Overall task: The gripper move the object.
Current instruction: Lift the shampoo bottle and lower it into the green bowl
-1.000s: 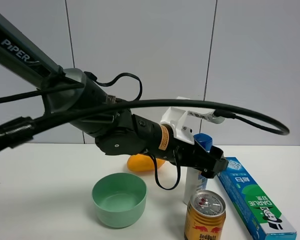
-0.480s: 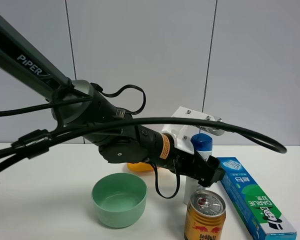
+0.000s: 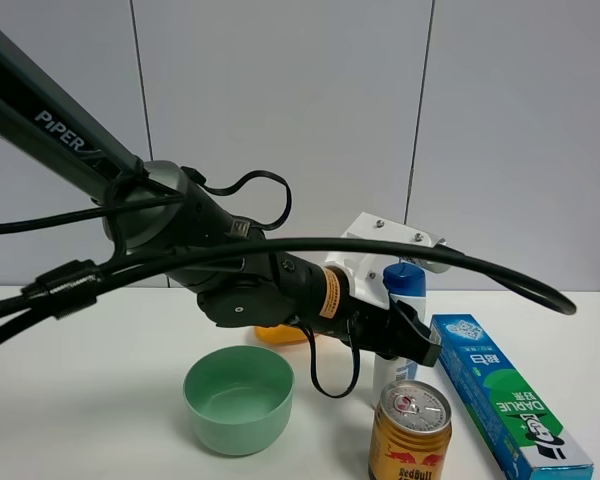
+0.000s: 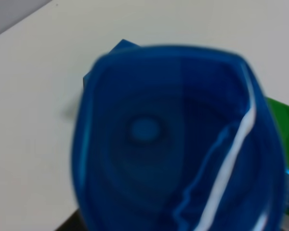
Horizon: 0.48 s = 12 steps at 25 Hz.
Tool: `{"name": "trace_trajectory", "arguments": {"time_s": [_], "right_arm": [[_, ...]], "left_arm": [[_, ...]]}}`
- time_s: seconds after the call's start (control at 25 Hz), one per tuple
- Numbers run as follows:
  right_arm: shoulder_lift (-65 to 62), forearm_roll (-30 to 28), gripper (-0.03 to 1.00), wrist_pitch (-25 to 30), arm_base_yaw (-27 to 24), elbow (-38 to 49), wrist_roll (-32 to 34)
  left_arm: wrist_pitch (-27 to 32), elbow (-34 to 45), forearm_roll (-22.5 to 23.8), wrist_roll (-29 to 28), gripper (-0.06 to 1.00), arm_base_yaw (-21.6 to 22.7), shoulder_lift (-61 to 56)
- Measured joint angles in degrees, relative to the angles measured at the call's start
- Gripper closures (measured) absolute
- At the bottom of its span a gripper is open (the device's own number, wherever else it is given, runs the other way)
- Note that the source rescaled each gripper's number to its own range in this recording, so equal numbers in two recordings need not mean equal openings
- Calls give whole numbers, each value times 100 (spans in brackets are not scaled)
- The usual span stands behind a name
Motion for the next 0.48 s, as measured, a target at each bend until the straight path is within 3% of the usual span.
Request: {"name": "trace_trajectory", "arguments": {"time_s": [0.28, 0.48], "right_arm": [[0, 0, -3, 0, 0, 0, 0], [0, 0, -3, 0, 0, 0, 0]], "left_arm": [[-161, 5, 6, 0, 94, 0, -395], [351, 5, 10, -11, 94, 0, -1296]]}}
